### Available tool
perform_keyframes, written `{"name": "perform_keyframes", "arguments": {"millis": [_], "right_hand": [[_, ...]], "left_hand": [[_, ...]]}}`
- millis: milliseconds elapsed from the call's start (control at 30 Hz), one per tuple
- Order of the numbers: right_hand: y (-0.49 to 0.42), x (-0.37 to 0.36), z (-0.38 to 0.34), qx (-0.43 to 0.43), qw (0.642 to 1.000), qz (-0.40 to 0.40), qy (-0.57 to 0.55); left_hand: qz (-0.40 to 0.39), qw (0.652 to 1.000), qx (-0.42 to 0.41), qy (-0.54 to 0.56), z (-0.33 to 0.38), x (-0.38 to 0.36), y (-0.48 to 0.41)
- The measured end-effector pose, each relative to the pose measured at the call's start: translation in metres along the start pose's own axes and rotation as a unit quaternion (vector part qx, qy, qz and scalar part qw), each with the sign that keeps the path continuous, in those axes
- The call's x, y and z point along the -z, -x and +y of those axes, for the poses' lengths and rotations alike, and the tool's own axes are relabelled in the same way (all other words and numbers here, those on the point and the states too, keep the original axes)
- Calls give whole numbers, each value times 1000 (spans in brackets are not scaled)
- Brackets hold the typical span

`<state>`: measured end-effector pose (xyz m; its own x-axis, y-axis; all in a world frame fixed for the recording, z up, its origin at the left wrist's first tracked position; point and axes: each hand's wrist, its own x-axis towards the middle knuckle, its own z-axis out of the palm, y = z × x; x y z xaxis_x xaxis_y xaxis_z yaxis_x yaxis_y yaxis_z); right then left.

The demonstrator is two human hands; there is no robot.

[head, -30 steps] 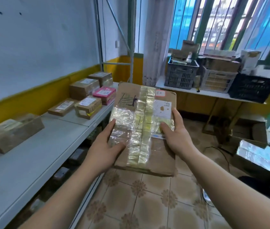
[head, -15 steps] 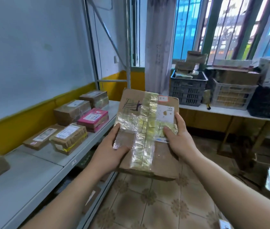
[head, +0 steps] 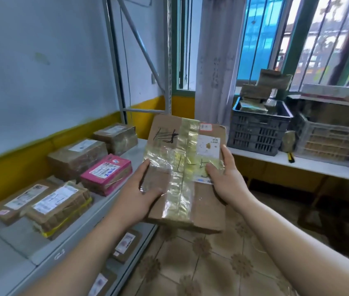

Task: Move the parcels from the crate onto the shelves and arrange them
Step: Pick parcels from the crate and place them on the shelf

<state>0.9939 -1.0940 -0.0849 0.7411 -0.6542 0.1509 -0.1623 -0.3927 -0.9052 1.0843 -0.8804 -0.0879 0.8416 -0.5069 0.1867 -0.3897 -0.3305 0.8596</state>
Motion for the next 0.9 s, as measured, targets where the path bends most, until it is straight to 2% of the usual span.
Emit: {"name": "perform_keyframes", "arguments": {"millis": [467, 667, 900], "right_hand": [[-262, -12, 31, -2, 1000, -12, -25], [-358, -13, 63, -1, 998, -64, -29], [-446, -32, 82, 14, 985, -167, -28]], "left_hand": [[-4, 1000, 2, -19, -15, -63, -254], [36, 998, 46, -29, -25, -103, -325], [109, 985, 135, -17, -40, -136, -366]]}}
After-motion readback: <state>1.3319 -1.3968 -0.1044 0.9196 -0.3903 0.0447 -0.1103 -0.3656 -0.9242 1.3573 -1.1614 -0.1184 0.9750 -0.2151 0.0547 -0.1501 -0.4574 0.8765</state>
